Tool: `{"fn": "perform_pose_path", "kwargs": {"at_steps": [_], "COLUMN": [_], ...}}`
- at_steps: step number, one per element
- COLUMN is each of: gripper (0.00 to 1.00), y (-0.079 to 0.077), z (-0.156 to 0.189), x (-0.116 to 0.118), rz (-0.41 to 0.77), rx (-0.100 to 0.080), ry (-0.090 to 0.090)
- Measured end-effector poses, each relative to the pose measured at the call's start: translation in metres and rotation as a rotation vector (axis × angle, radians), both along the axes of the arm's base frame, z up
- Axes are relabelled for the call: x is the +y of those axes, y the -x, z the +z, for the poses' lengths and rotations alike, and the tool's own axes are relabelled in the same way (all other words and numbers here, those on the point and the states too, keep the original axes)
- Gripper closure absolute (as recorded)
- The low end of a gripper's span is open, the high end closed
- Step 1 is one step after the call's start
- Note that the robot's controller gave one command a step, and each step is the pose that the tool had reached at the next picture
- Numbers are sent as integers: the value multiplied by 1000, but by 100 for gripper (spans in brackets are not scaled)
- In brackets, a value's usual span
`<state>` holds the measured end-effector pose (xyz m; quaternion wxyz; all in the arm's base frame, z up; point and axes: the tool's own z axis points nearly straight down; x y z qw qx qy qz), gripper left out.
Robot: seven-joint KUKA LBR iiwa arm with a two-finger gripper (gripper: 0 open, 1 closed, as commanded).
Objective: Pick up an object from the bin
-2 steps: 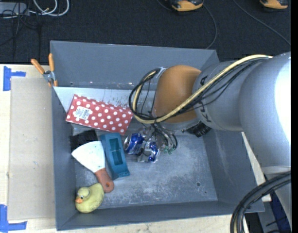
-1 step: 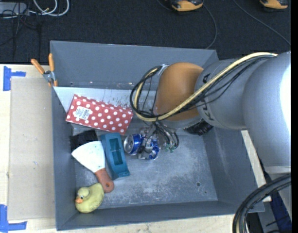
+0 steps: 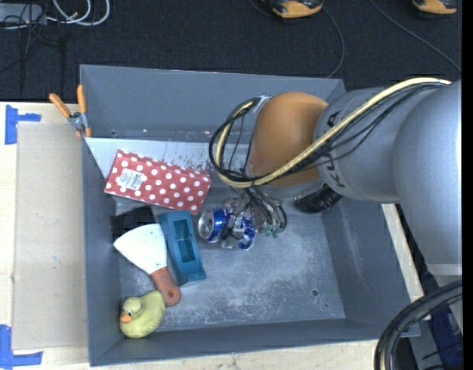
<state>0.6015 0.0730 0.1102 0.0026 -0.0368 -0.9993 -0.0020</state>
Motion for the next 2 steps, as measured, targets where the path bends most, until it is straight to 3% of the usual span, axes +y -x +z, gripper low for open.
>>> {"fn": "perform_pose_path", "kwargs": {"at_steps": [2], "gripper": [100], "y": [-1], "z": [16], "x": [0], "rz": [-1], "rx": [-3], "ry": [-1]}}
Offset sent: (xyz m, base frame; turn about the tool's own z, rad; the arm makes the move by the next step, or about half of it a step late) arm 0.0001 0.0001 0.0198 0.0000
